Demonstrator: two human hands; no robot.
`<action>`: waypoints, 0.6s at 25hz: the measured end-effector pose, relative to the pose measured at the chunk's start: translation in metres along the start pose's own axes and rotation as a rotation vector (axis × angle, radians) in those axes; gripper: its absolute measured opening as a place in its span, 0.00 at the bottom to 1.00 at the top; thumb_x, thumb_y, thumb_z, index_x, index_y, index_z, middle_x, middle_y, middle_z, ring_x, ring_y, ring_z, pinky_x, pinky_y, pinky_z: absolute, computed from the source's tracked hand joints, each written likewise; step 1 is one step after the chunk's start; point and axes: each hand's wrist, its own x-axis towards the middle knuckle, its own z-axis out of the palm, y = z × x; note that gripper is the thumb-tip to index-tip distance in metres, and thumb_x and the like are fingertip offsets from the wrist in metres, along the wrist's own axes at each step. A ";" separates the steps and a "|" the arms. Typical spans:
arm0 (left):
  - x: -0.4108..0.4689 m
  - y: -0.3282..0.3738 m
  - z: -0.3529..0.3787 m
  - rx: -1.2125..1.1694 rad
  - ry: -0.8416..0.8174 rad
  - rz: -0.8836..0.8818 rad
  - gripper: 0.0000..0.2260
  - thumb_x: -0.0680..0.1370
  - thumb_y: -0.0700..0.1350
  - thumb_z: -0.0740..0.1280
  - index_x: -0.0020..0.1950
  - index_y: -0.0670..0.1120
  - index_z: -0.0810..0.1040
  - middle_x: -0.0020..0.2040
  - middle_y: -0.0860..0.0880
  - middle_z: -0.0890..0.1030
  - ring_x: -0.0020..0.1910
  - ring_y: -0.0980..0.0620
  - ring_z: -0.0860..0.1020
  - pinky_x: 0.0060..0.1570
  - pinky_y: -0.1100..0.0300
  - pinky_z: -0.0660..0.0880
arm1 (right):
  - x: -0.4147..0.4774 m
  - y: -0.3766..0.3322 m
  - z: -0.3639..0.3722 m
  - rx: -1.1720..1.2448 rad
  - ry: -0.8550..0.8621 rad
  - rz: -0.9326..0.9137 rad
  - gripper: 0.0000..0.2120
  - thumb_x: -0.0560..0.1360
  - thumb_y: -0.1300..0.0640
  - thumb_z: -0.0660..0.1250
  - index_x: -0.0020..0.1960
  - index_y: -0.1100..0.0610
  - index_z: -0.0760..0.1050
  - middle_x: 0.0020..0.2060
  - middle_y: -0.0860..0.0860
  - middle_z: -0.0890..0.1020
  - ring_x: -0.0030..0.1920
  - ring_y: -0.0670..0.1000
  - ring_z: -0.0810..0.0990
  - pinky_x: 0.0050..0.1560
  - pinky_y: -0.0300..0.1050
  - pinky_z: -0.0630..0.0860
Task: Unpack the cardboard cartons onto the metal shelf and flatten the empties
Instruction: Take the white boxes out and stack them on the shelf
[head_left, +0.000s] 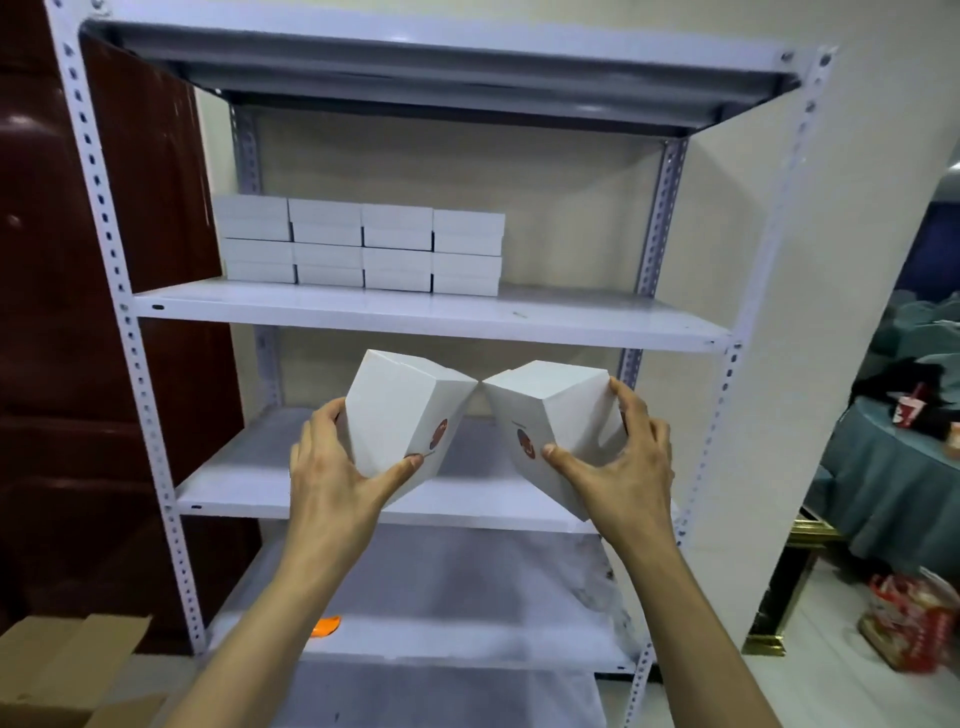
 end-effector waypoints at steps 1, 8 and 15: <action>0.004 0.009 0.006 -0.006 0.008 0.014 0.39 0.68 0.56 0.80 0.72 0.47 0.65 0.64 0.52 0.71 0.60 0.53 0.66 0.56 0.56 0.67 | 0.008 0.000 -0.007 0.006 0.014 -0.009 0.47 0.60 0.41 0.81 0.73 0.34 0.61 0.58 0.46 0.68 0.63 0.52 0.70 0.67 0.64 0.70; 0.039 0.070 0.041 -0.056 0.077 0.117 0.39 0.67 0.55 0.80 0.72 0.48 0.66 0.62 0.56 0.70 0.61 0.53 0.66 0.57 0.58 0.66 | 0.062 -0.010 -0.049 0.077 0.132 -0.111 0.46 0.62 0.43 0.82 0.74 0.38 0.62 0.61 0.45 0.67 0.67 0.53 0.68 0.69 0.64 0.68; 0.077 0.103 0.074 -0.083 0.126 0.168 0.39 0.67 0.56 0.80 0.71 0.47 0.66 0.64 0.52 0.71 0.62 0.50 0.67 0.59 0.55 0.69 | 0.109 -0.019 -0.062 0.103 0.228 -0.139 0.46 0.62 0.43 0.82 0.74 0.39 0.61 0.65 0.50 0.68 0.66 0.53 0.68 0.69 0.64 0.68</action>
